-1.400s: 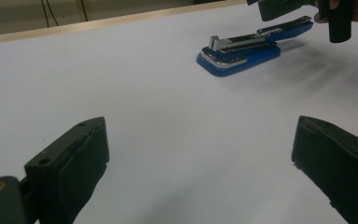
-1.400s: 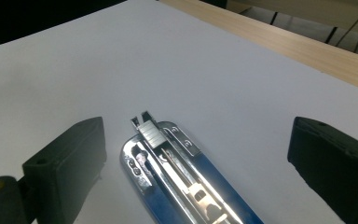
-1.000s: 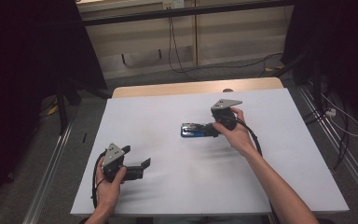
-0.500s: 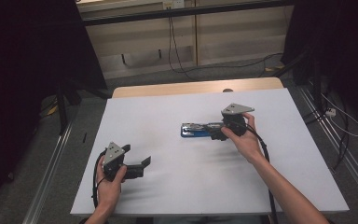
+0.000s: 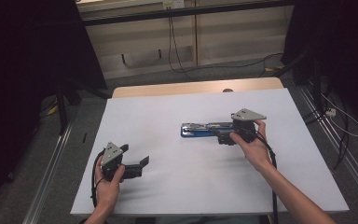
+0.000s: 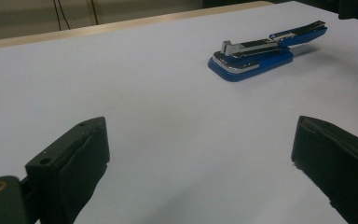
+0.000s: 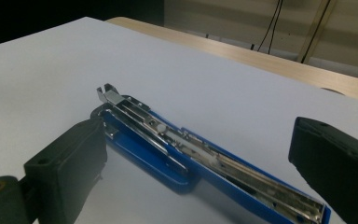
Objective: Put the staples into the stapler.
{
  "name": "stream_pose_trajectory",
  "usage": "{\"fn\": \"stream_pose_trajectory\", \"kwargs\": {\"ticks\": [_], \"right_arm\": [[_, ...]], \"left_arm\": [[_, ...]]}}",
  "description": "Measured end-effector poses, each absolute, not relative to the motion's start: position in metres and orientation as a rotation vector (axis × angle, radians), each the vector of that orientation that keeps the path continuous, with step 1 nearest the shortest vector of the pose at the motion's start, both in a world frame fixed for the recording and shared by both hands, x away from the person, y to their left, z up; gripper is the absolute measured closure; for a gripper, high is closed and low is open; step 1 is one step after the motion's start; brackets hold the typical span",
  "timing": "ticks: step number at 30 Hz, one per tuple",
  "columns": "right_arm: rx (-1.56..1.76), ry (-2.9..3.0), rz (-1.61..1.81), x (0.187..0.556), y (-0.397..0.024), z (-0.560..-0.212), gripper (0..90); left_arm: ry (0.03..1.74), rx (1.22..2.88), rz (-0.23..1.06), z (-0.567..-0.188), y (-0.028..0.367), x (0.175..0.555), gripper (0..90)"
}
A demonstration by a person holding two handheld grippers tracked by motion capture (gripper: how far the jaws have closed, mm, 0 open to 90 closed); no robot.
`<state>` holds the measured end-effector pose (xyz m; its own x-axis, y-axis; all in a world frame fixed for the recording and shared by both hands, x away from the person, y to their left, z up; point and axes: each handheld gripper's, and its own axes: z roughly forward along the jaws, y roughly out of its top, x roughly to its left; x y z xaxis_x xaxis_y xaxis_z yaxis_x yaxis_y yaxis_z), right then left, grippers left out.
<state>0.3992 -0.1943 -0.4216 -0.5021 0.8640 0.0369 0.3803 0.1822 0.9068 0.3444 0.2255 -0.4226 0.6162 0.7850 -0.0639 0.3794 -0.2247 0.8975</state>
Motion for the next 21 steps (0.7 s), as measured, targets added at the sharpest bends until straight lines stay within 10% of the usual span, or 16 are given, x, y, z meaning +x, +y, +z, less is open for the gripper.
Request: {"fn": "stream_pose_trajectory", "kwargs": {"ticks": [21], "right_arm": [[1.227,1.871,1.254,0.335,-0.234,-0.437,2.1]], "left_arm": [[0.942,1.849,0.531,-0.422,0.228,0.342,4.4]]}}
